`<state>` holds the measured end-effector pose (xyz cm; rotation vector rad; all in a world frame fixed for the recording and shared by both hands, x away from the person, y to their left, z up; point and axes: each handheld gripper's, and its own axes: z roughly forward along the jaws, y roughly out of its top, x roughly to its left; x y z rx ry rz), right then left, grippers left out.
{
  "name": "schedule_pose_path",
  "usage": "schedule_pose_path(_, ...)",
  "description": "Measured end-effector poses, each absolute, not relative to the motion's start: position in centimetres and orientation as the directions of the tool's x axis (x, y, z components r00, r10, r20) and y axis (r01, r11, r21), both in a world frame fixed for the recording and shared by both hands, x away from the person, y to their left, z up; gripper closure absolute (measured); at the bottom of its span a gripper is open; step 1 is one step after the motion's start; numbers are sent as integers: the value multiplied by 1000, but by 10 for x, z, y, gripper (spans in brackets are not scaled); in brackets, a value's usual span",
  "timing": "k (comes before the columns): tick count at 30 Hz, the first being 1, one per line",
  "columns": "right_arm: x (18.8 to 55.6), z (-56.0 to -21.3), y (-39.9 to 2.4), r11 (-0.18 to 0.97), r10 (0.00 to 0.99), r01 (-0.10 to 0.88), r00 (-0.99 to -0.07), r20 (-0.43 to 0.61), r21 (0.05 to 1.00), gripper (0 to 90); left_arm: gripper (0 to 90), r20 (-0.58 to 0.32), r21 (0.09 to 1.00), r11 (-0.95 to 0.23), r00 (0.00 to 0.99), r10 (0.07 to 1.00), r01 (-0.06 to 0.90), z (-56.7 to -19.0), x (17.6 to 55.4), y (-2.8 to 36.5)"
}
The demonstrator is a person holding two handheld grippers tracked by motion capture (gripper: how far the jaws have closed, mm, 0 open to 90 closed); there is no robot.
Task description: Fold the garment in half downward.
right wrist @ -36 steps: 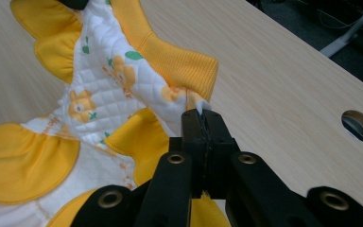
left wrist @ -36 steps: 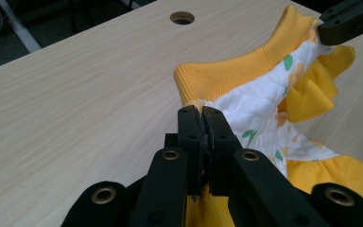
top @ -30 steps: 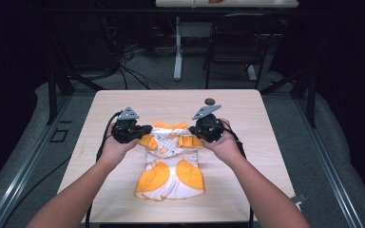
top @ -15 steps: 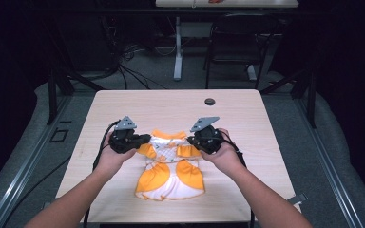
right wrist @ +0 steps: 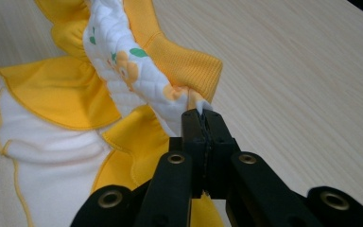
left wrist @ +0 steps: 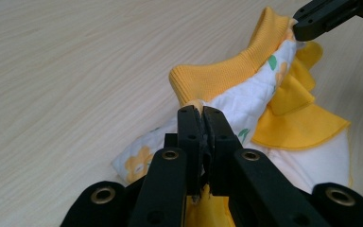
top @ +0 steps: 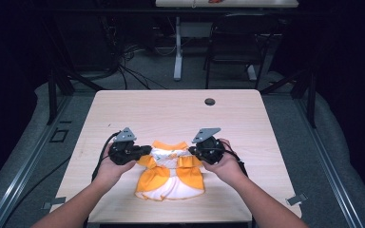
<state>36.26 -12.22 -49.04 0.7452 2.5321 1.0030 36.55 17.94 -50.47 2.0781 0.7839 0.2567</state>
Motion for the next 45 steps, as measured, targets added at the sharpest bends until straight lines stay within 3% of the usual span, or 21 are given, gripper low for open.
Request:
schedule_pose_path(24, 310, -523, -130, 623, 517, 329, -854, -58, 710, 884, 837, -158, 782, -434, 815, 558, 448, -534, 320, 183)
schedule_pose_path(28, 308, -524, -135, 583, 534, 361, -846, -9, 728, 829, 791, -156, 786, -429, 815, 558, 444, -532, 314, 185)
schedule_pose_path(34, 312, -511, -139, 526, 554, 379, -832, 31, 762, 865, 773, -163, 805, -399, 810, 564, 440, -520, 318, 189)
schedule_pose_path(40, 321, -513, -133, 525, 570, 387, -821, 24, 758, 900, 877, -165, 794, -394, 788, 594, 463, -519, 326, 188)
schedule_pose_path(45, 331, -520, -126, 517, 588, 413, -808, 39, 750, 900, 896, -181, 778, -389, 769, 613, 494, -526, 333, 186)
